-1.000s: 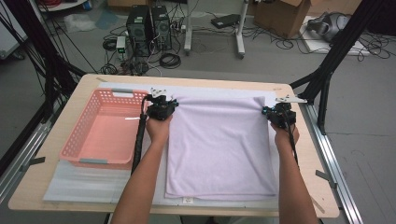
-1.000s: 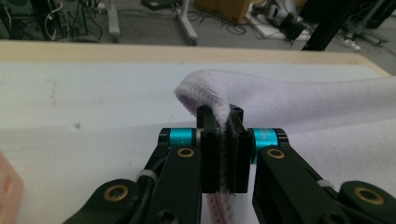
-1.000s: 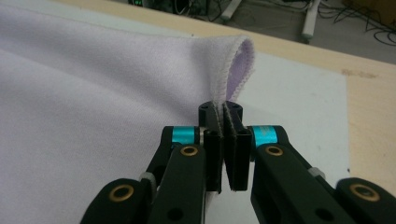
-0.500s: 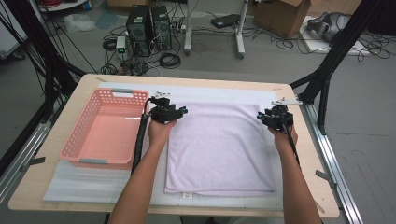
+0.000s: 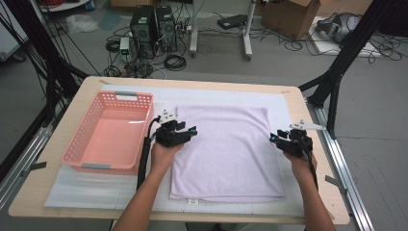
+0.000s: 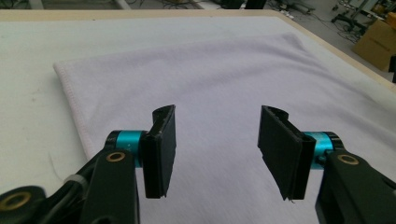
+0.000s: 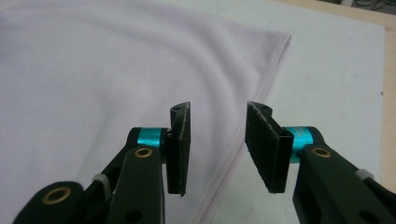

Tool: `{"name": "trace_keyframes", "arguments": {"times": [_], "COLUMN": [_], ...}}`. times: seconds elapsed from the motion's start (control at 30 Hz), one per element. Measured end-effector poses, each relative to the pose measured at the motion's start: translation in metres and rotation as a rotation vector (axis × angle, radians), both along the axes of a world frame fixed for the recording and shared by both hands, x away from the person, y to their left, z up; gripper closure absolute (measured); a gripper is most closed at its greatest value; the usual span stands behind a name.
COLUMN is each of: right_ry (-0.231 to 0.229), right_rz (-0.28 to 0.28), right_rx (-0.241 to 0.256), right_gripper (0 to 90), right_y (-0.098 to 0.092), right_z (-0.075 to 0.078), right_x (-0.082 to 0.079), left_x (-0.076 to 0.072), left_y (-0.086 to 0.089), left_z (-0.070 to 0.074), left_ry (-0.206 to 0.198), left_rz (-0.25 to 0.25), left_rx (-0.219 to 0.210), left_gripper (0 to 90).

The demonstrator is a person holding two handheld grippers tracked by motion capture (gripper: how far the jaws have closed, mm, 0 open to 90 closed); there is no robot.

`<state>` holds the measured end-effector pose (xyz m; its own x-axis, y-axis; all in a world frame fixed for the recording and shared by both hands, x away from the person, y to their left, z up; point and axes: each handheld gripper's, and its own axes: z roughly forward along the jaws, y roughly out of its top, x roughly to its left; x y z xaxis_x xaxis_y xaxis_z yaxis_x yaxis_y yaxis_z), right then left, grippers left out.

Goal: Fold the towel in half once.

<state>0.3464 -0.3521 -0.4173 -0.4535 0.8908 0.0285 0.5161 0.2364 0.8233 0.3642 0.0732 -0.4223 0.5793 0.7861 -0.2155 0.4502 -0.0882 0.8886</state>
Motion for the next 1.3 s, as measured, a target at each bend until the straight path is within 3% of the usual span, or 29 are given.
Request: {"name": "trace_keyframes", "arguments": {"times": [0.17,0.27,0.47,0.6,0.7,0.9,1.13,1.3], "right_ry": [-0.007,-0.009,-0.002,-0.014,-0.014,-0.007,-0.004,-0.016], "right_rz": [0.014,0.03,0.049,0.053,0.061,0.074,0.096,0.09], "right_rx": [0.018,0.016,0.028,0.026,0.017,0.016,-0.024,-0.003], "right_gripper": [62.2,62.2,62.2,62.3,62.4,62.2,62.0,61.0], "right_y": [-0.007,-0.009,-0.012,-0.011,-0.008,-0.004,0.0,-0.001], "right_z": [-0.01,-0.014,-0.019,-0.02,-0.023,-0.025,-0.024,-0.022], "right_x": [-0.035,-0.051,-0.076,-0.09,-0.098,-0.107,-0.116,-0.121], "left_x": [-0.022,-0.034,-0.056,-0.07,-0.079,-0.101,-0.118,-0.129], "left_y": [0.005,0.009,0.018,0.02,0.023,0.031,0.043,0.046], "left_z": [-0.004,-0.006,-0.015,-0.018,-0.019,-0.022,-0.024,-0.027], "left_ry": [-0.003,-0.001,0.011,0.009,0.042,0.053,0.067,0.08], "left_rz": [-0.028,-0.034,-0.054,-0.079,-0.055,-0.056,-0.051,-0.055], "left_rx": [-0.013,0.007,0.006,0.028,0.038,0.037,0.038,0.049], "left_gripper": [53.2,51.8,50.4,51.4,53.8,57.5,63.1,67.8]}}
